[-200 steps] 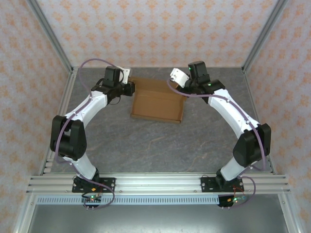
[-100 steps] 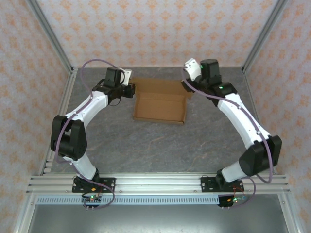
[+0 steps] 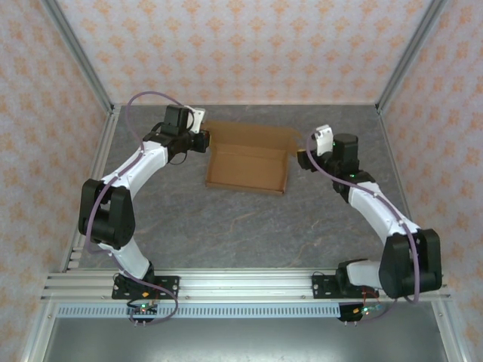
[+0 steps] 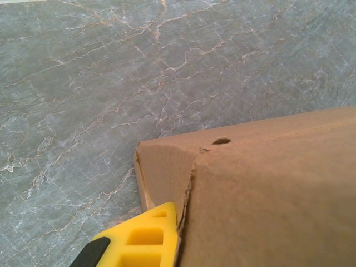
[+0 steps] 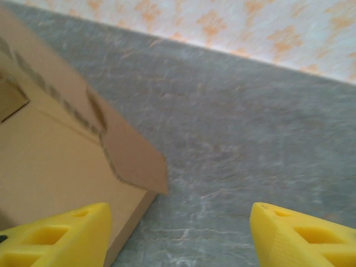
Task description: Fold the paper box
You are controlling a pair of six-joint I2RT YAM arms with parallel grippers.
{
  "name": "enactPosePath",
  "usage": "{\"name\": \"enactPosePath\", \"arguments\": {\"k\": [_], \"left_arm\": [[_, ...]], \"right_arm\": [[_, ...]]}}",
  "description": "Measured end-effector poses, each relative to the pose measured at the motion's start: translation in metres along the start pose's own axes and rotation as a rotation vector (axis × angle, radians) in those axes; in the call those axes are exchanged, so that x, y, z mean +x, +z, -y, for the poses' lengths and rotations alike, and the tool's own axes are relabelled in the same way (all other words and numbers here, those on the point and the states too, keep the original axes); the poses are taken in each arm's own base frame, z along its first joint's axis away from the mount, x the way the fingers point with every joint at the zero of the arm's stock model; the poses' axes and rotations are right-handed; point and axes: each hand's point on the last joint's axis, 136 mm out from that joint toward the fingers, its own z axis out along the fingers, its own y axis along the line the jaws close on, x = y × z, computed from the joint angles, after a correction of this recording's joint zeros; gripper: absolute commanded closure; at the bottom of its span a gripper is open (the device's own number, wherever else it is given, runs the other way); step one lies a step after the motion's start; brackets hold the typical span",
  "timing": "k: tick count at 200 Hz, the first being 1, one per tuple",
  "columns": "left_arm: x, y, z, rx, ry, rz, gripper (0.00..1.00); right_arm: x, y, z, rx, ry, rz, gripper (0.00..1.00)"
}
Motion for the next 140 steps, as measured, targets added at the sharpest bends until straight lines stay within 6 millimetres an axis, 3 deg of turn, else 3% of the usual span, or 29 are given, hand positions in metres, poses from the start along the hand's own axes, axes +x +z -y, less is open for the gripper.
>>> {"name": "enactPosePath", "arguments": {"k": [23,58,96,140], "left_arm": [[0.000,-0.001,0.000,-0.001,-0.001,-0.003,0.98],[0.000,-0.001,0.000,-0.003,-0.002,-0.008,0.98],[0.000,-0.002,0.000,-0.004,-0.003,-0.011,0.98],[0.001,-0.002,0.000,-0.004,-0.003,-0.013,0.98]], "right_arm": [[0.003,0.012,-0.009,-0.064,-0.013,0.043,0.35],[-0.013,0.024,-0.013,-0.098,-0.061,0.146,0.41],[-0.009,0.038,-0.014,-0.118,-0.107,0.163,0.63],[-0.009,0.043,-0.015,-0.132,-0.122,0.178,0.79]]}}
